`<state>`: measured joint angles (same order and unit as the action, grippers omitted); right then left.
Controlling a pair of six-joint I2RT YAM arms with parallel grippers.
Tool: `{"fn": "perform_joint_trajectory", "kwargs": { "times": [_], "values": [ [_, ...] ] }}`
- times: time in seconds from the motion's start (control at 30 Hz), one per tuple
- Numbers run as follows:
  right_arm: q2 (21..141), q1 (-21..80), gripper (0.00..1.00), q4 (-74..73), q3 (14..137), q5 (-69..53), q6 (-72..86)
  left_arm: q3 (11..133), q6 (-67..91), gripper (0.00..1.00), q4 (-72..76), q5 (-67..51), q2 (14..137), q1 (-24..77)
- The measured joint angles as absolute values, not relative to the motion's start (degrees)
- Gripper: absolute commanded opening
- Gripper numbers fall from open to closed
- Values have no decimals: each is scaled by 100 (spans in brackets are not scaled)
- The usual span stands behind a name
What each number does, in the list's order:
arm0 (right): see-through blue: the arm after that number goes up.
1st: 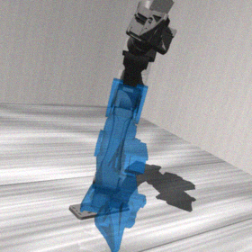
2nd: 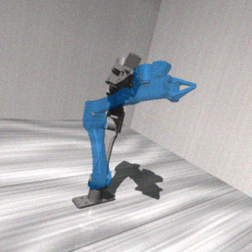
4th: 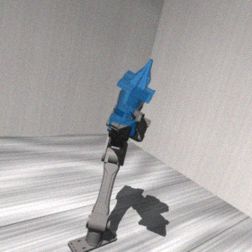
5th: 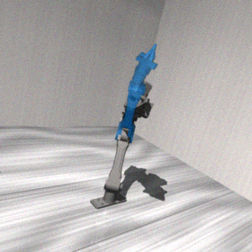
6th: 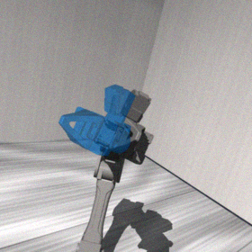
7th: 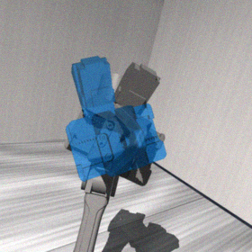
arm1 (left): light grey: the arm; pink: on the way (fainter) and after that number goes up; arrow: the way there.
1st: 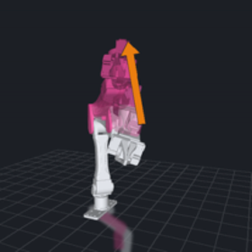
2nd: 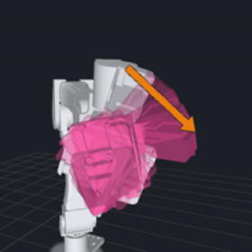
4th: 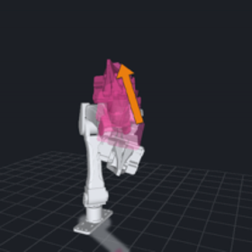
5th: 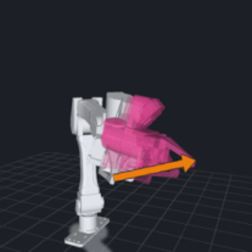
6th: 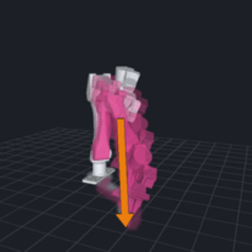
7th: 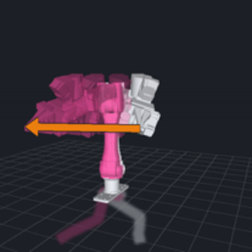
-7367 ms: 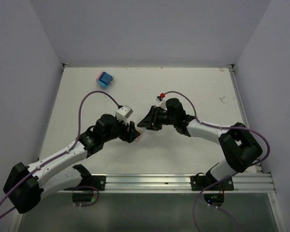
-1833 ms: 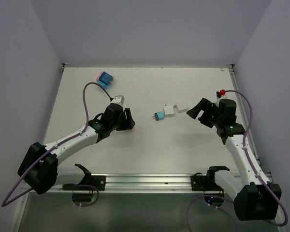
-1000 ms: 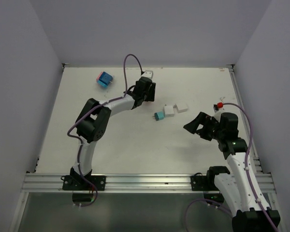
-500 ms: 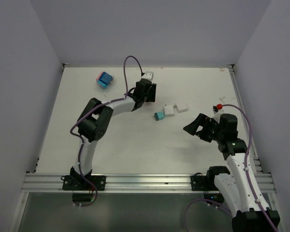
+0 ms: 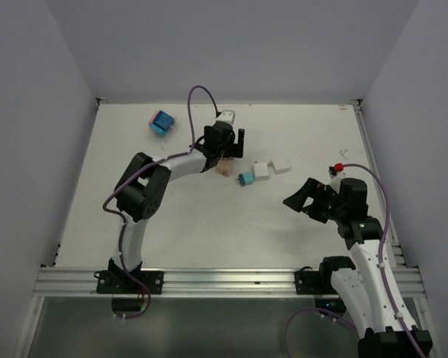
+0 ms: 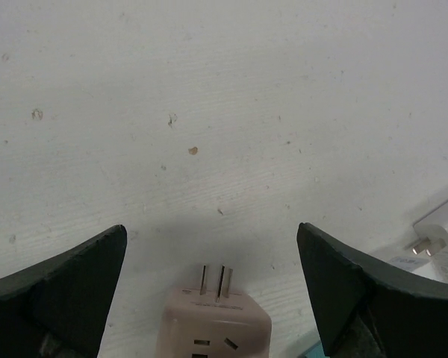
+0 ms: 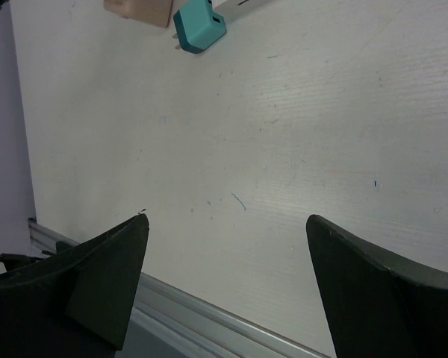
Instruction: Pull the plug off the socket
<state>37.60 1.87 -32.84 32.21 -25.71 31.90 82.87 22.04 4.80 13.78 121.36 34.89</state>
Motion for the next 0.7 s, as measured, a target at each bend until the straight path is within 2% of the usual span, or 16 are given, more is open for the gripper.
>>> {"fn": "perform_joint_trajectory", "kwargs": {
  "times": [0.43,0.7],
  "values": [
    [3741,187,91,-3317,3223,-2685,3188,8285,1525,100,119,2515,10580,3317],
    [3791,187,91,-3229,3223,-2864,3183,8278,1441,100,-432,2917,10521,2126]
  ]
}}
